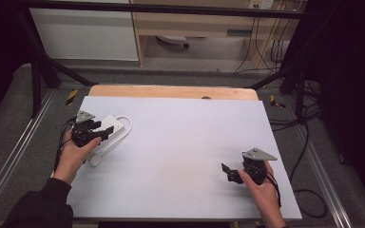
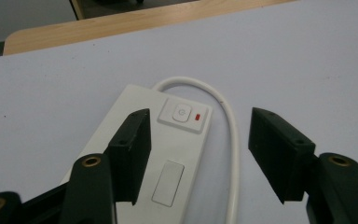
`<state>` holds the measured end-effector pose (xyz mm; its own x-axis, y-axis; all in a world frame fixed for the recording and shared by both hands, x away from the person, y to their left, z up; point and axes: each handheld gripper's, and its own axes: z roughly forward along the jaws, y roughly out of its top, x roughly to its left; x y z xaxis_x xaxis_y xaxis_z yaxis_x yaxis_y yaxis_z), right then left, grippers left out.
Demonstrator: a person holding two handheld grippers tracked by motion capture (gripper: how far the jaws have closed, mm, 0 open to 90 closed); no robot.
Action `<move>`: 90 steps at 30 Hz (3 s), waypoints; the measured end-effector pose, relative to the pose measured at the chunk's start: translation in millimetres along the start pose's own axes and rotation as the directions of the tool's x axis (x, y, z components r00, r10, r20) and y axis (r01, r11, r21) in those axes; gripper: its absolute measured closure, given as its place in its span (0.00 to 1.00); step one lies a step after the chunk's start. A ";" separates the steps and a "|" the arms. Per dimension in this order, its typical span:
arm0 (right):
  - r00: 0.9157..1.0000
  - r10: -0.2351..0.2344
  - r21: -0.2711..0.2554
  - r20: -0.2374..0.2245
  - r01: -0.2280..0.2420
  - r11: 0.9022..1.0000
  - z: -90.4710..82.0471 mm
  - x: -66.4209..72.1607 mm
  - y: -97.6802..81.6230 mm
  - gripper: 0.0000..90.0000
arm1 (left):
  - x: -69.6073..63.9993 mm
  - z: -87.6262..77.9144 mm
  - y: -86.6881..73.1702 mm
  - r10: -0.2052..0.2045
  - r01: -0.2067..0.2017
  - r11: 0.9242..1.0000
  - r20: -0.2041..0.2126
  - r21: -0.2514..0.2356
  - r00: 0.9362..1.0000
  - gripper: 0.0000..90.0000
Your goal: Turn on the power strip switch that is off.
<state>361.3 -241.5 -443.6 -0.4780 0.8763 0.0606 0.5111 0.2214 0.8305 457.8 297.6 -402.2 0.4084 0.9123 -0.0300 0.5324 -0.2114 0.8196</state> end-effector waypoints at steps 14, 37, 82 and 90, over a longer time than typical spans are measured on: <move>1.000 -0.009 0.001 -0.002 0.009 1.000 0.3 -0.5 -0.1 0.04 | 10.7 7.1 -6.3 -0.013 0.013 0.998 -0.007 0.053 1.000 0.66; 1.000 -0.008 0.003 -0.009 0.008 1.000 0.4 0.1 0.1 0.04 | 12.3 13.8 -9.5 0.046 -0.047 0.995 0.014 0.093 0.999 1.00; 1.000 -0.016 0.007 -0.018 0.016 1.000 0.7 1.3 0.1 0.04 | 17.1 24.8 -10.2 0.040 -0.043 0.993 0.029 0.114 0.999 1.00; 1.000 -0.015 0.007 -0.019 0.015 1.000 1.0 1.7 0.1 0.04 | 14.9 25.8 -6.4 0.066 -0.068 0.988 0.019 0.137 0.998 1.00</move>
<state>361.3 -239.6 -443.9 -0.4994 0.8644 0.0589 0.5087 0.2375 0.8276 479.6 303.5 -422.7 0.4564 0.8897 0.0136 0.6001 -0.3191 0.7335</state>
